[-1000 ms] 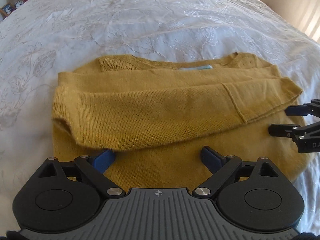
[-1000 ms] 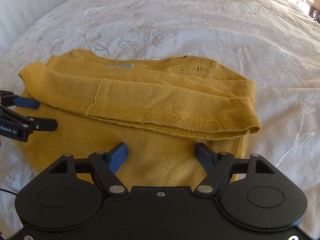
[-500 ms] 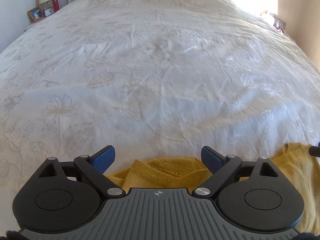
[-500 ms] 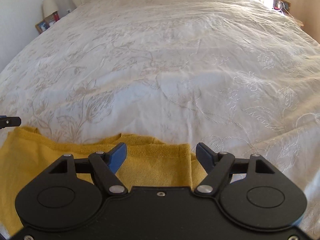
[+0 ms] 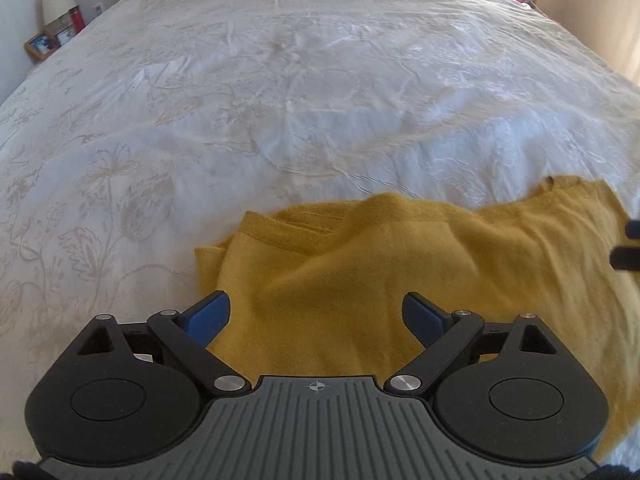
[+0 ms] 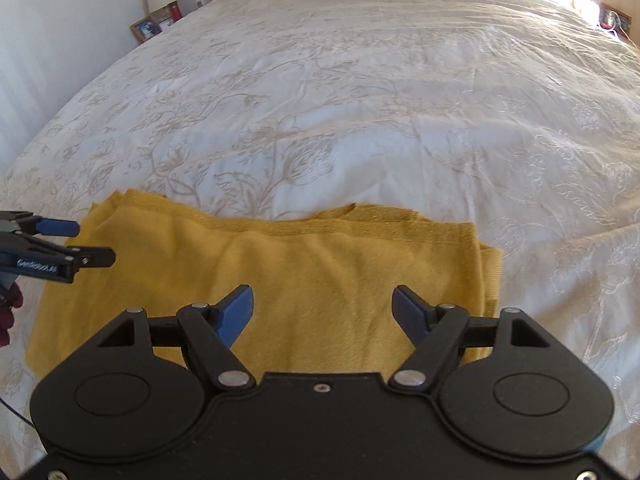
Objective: Fold small clothes
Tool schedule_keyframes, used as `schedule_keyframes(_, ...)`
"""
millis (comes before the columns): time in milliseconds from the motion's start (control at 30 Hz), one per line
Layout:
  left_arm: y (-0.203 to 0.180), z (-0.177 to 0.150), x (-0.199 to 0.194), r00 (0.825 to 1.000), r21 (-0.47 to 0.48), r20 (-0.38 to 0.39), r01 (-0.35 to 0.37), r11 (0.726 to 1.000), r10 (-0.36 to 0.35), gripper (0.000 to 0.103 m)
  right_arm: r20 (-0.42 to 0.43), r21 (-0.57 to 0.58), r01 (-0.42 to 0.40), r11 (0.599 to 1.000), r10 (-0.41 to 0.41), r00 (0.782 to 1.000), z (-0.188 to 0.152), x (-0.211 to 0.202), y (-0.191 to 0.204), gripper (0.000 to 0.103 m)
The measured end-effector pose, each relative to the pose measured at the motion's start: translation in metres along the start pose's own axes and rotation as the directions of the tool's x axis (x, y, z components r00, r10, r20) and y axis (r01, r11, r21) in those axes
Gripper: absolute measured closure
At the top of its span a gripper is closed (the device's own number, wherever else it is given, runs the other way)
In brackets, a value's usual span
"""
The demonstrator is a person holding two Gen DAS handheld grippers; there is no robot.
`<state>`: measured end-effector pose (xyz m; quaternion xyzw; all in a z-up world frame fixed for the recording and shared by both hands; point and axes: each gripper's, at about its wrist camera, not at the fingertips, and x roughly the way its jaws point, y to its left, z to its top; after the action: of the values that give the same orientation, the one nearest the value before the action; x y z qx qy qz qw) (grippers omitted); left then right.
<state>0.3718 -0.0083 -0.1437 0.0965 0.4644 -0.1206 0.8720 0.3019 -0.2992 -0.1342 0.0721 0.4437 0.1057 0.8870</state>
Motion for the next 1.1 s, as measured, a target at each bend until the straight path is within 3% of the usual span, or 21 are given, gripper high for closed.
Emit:
schedule_keyframes(133,0.028,0.012,0.003,1.0,-0.158,0.012,0.0,0.987,0.001,0.009,0.006,0.0,-0.014,1.0,0.014,1.0,0.003,0.002,0.006,0.025)
schedule_keyframes(233,0.036,0.018,0.002,0.999,-0.16,0.024,0.031,0.987,-0.027,0.011,0.011,0.002,-0.011,1.0,0.011,1.0,0.004,0.002,0.006,0.025)
schedule_keyframes(400,0.036,0.025,-0.004,0.999,-0.08,0.045,0.028,0.996,-0.025,0.04,0.007,0.014,-0.003,1.0,0.003,1.0,0.002,0.001,0.004,0.025)
schedule_keyframes(467,0.038,0.027,0.001,0.999,-0.066,0.022,0.034,0.997,-0.032,0.056,0.004,0.015,0.0,1.0,0.0,1.0,0.001,0.001,0.003,0.025)
schedule_keyframes(533,0.039,0.031,0.009,0.999,-0.043,-0.007,0.032,0.999,-0.032,0.062,-0.001,0.013,0.0,1.0,0.0,1.0,0.0,0.001,0.003,0.025)
schedule_keyframes(733,0.04,0.038,0.03,0.995,-0.019,-0.073,0.063,0.998,-0.064,0.062,-0.002,0.016,-0.007,1.0,0.007,1.0,0.001,0.001,0.005,0.025)
schedule_keyframes(800,0.041,0.038,0.035,0.993,-0.042,-0.077,0.083,0.996,-0.086,0.073,-0.003,0.012,-0.008,1.0,0.008,1.0,0.001,0.001,0.005,0.025)
schedule_keyframes(833,0.042,0.038,0.035,0.993,-0.054,-0.07,0.089,0.995,-0.093,0.085,-0.003,0.012,-0.008,1.0,0.008,1.0,0.001,0.0,0.005,0.025)
schedule_keyframes(900,0.043,0.037,0.033,0.993,-0.075,-0.059,0.096,0.993,-0.101,0.098,0.0,0.012,-0.007,1.0,0.007,1.0,0.001,-0.001,0.006,0.025)
schedule_keyframes(1000,0.043,0.035,0.017,1.0,-0.072,0.008,0.026,0.997,-0.026,0.098,0.001,0.014,-0.006,1.0,0.006,1.0,0.001,-0.002,0.005,0.025)
schedule_keyframes(1100,0.054,0.033,0.008,0.999,-0.135,0.033,-0.03,0.99,0.035,0.098,0.001,0.013,-0.012,1.0,0.012,1.0,0.002,0.0,0.007,0.025)
